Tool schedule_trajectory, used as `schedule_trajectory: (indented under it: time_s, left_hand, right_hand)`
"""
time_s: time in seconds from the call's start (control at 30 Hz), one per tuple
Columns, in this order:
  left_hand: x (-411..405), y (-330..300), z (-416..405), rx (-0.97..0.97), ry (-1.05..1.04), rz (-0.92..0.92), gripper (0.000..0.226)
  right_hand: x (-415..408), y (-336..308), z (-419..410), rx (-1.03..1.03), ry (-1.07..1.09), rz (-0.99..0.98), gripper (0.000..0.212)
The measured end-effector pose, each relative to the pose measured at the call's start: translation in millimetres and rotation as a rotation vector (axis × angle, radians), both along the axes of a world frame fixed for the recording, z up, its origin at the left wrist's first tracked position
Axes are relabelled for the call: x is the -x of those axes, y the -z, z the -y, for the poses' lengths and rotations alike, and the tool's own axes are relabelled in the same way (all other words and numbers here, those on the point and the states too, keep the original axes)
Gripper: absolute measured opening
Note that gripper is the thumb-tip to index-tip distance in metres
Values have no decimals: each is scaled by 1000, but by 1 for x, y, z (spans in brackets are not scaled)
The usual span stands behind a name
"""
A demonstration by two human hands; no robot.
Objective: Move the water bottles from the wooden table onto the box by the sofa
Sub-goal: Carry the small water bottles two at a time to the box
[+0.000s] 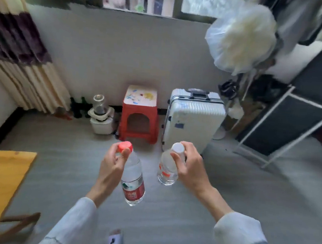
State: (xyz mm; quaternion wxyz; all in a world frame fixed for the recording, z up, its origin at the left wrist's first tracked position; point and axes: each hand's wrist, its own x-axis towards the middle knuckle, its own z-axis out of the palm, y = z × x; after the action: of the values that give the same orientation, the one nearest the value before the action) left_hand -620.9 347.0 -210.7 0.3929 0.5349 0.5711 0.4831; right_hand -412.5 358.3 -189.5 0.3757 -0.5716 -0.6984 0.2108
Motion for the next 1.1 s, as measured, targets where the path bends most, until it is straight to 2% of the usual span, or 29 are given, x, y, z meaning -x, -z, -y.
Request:
schedule_trajectory:
  time_s: [0.17, 0.43, 0.57, 0.67, 0.77, 0.83, 0.97, 1.1]
  left_hand:
    - [-148, -18, -39, 20, 367, 49, 20]
    - [-386, -26, -69, 71, 877, 30, 18]
    - [-504, -19, -86, 72, 1023, 42, 22]
    - [-587, -20, -95, 84, 1137, 14, 7]
    - [-667, -25, -100, 52, 1223, -20, 10]
    - [-720, -27, -103, 46, 1277, -35, 5]
    - [-813, -26, -104, 45, 1337, -55, 15]
    - [-904, -16, -93, 74, 1375, -85, 11]
  right_hand:
    - [-143, -6, 31, -9, 400, -111, 53]
    - [-338, -9, 85, -22, 919, -97, 41]
    - [-431, -6, 93, -45, 1112, -123, 40]
    - [-492, -8, 98, -33, 1218, -115, 39]
    - [-551, -13, 106, -45, 1327, -111, 35]
    - [-592, -16, 112, -52, 1409, -138, 28]
    - [-669, -16, 121, -76, 1503, -173, 27]
    - [-755, -5, 130, -47, 1555, -194, 30]
